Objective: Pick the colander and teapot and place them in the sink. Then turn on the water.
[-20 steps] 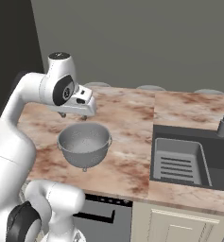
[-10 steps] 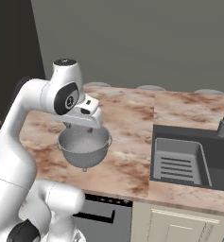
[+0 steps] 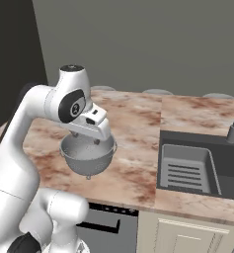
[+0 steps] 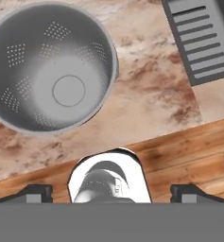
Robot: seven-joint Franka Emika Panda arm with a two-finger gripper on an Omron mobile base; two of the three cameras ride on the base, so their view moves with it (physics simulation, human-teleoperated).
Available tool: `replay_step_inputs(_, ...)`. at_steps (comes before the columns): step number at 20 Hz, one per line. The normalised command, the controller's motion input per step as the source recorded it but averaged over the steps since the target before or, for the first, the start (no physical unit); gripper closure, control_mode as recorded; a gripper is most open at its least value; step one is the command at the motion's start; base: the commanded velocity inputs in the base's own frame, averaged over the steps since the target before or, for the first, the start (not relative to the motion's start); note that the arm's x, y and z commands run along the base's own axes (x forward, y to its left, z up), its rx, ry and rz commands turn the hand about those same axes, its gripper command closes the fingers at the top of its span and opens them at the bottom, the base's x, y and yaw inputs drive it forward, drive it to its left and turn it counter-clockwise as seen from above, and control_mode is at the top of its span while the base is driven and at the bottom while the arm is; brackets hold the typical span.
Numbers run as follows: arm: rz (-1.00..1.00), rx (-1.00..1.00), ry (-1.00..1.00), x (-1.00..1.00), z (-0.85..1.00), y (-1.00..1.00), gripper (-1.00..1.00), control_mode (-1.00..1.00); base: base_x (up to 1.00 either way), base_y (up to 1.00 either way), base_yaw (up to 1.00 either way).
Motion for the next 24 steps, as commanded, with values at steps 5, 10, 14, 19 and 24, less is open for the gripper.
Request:
replay_step_inputs(5,-0.12,0.00,0.00,0.09,-0.19,0.00,-1.00,-1.00,0.00,0.00,0.00)
replay_step_inputs(10,-0.13,0.00,0.00,0.20,-0.26,0.00,-1.00,-1.00,0.00,0.00,0.00)
replay_step_inputs(14,-0.10,0.06,0.00,0.35,-0.38,0.00,-1.00,-1.00,0.00,0.00,0.00)
replay_step_inputs(19,-0.10,0.09,0.00,0.40,-0.42,0.00,-1.00,-1.00,0.00,0.00,0.00)
replay_step_inputs(24,-0.08,0.05,0.00,0.24,-0.33,-0.01,-1.00,-1.00,0.00,0.00,0.00)
